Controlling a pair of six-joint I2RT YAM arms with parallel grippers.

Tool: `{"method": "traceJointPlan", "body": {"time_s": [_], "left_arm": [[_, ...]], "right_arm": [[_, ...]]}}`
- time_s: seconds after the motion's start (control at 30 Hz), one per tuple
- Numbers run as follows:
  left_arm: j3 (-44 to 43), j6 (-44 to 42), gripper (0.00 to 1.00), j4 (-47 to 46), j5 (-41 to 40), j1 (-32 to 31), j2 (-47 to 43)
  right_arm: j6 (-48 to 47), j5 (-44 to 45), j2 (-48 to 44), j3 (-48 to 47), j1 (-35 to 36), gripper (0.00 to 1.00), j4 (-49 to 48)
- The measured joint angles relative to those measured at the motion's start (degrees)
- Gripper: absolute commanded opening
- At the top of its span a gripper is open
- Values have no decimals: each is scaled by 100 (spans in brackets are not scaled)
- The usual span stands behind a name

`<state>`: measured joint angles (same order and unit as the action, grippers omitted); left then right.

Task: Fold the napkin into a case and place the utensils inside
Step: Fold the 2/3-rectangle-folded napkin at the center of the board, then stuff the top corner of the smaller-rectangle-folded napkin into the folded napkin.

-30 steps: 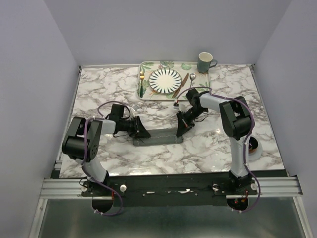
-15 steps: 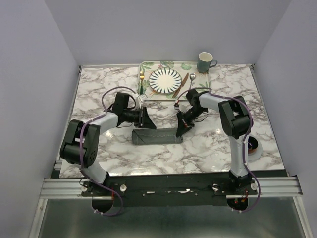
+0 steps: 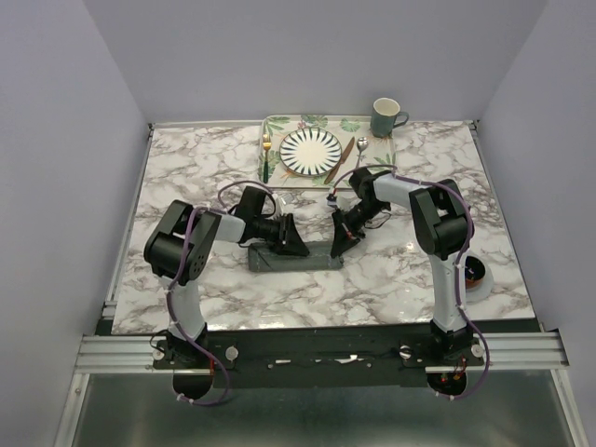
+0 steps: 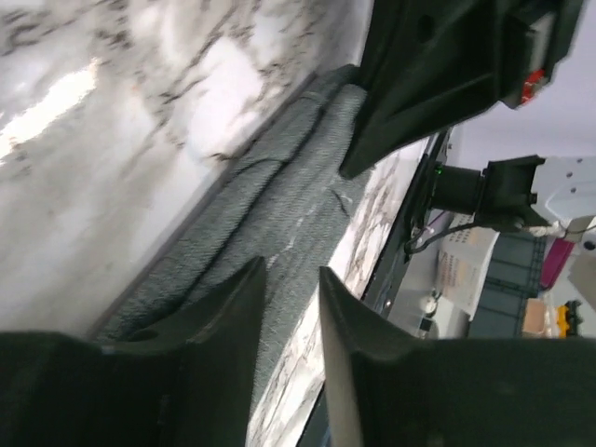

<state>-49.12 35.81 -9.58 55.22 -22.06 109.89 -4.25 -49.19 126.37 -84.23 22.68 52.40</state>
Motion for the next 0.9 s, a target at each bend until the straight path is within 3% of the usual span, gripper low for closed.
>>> {"method": "traceJointPlan", "body": {"time_s": [0.17,0.3,0.47,0.63,0.9], "left_arm": [[-122,-702,60,162,177,-20,-398],[-697,-2258,66,752,232,-103,-820],[-1633,-4068,67,1652,-66,-380,-732],[-1991,-5265,68,2347,-269,-608,-404],[-2000,-6135,64,2868,-608,-944,-107]], "right_arm": [[-70,-52,7,4,-2,1,-2],[-127,-140,-7,61,-9,1,-59],[-179,-186,-55,129,-13,1,-153],[-232,-192,-107,190,-13,1,-229],[-374,-212,-195,280,-13,1,-345]]}}
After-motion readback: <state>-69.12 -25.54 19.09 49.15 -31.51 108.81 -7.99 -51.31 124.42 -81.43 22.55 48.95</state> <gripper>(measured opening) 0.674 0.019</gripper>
